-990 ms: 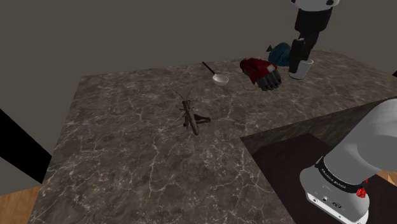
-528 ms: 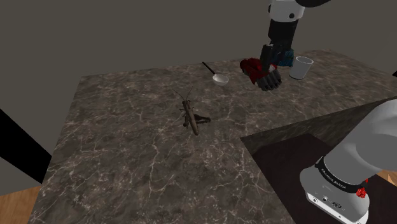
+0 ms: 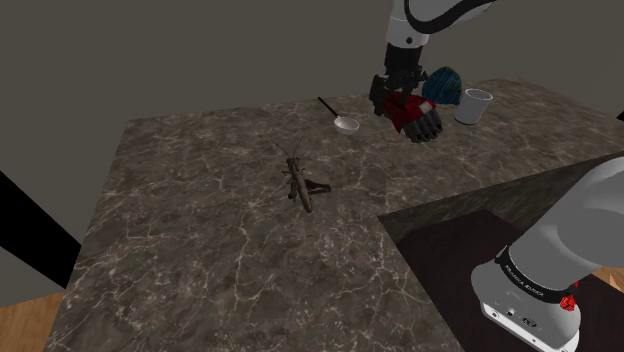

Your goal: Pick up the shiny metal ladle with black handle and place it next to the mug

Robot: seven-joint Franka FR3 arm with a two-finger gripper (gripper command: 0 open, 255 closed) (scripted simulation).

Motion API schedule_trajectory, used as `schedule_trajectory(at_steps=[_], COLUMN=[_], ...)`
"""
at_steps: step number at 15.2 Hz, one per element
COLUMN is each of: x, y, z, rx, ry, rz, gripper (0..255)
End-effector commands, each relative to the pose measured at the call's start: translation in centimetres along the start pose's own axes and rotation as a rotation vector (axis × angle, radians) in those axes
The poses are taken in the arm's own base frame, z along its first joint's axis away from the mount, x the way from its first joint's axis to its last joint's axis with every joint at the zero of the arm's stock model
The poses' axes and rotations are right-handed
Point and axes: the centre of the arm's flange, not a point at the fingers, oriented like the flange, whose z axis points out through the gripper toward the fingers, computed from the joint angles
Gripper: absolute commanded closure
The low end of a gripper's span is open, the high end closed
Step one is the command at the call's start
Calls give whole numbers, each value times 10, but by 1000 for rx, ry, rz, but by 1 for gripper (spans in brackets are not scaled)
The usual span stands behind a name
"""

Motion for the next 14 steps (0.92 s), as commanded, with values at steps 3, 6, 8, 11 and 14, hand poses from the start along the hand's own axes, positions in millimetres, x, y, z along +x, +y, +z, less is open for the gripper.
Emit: schedule_trajectory(at_steps=[3, 6, 8, 11, 14], x=[47, 80, 103, 137, 171], y=[2, 4, 7, 11, 17], z=[22, 37, 46, 59, 72], rx=[28, 49, 63, 83, 104], ry=[29, 50, 63, 84, 105], rz=[58, 100, 129, 171, 213], gripper=[0, 0, 0, 0, 0])
